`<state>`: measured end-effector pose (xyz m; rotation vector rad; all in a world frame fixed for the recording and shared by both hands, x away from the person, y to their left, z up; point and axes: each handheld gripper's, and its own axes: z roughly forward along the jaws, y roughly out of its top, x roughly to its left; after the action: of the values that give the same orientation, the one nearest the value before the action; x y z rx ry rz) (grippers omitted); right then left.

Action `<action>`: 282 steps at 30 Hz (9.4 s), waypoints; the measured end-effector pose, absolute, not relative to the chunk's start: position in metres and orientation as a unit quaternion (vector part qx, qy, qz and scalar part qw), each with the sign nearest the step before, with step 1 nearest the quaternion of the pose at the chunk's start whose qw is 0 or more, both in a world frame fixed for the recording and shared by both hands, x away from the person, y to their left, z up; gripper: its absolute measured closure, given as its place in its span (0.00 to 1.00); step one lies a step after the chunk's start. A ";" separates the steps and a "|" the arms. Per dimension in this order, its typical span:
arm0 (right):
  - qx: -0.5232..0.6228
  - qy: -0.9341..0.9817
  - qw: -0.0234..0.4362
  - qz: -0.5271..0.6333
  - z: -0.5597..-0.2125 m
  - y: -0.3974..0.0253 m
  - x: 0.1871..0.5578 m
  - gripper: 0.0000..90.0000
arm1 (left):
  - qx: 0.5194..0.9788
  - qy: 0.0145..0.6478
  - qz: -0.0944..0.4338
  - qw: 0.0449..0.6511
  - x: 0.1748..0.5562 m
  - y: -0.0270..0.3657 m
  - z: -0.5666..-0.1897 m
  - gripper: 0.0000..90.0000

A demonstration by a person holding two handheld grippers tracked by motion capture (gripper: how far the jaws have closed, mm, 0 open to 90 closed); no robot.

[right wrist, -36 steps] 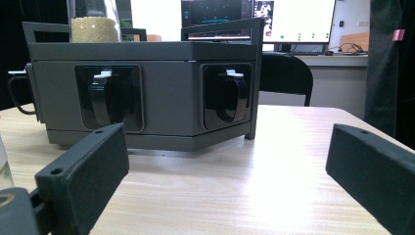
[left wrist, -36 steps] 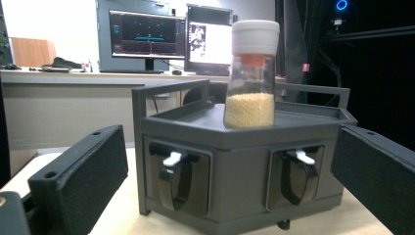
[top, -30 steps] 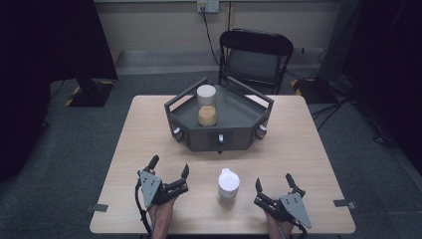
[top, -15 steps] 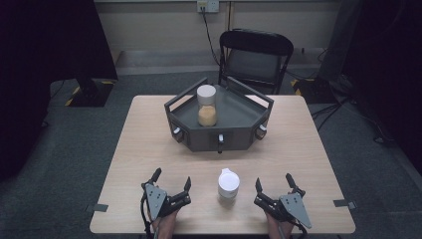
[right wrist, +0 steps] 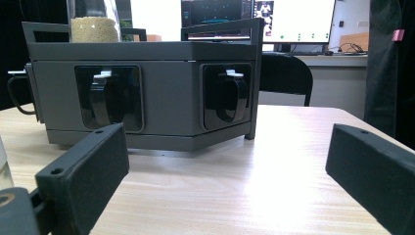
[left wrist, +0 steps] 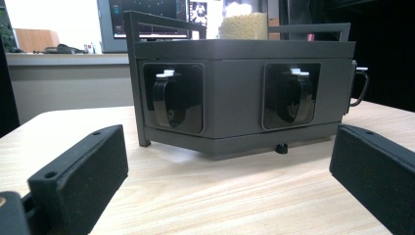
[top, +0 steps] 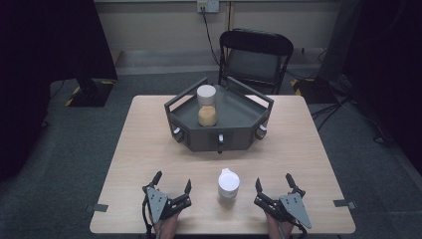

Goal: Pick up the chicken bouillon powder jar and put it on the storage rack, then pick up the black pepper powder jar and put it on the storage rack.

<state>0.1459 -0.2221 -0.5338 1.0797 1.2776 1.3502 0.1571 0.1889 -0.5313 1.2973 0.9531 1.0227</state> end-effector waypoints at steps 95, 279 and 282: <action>0.367 0.609 0.372 0.597 -0.510 -0.165 0.148 0.26 | 0.556 0.406 0.436 0.579 0.157 0.190 -0.531 0.02; 0.400 0.608 0.410 0.550 -0.345 -0.154 0.355 0.34 | 0.555 0.408 0.437 0.579 0.157 0.189 -0.531 0.03; 0.404 0.607 0.406 0.551 -0.346 -0.156 0.356 0.34 | 0.554 0.408 0.437 0.579 0.157 0.189 -0.531 0.03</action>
<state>0.3564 -0.1556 -0.3463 1.0193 1.5317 1.3890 0.1571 0.1889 -0.5312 1.2965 0.9531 1.0220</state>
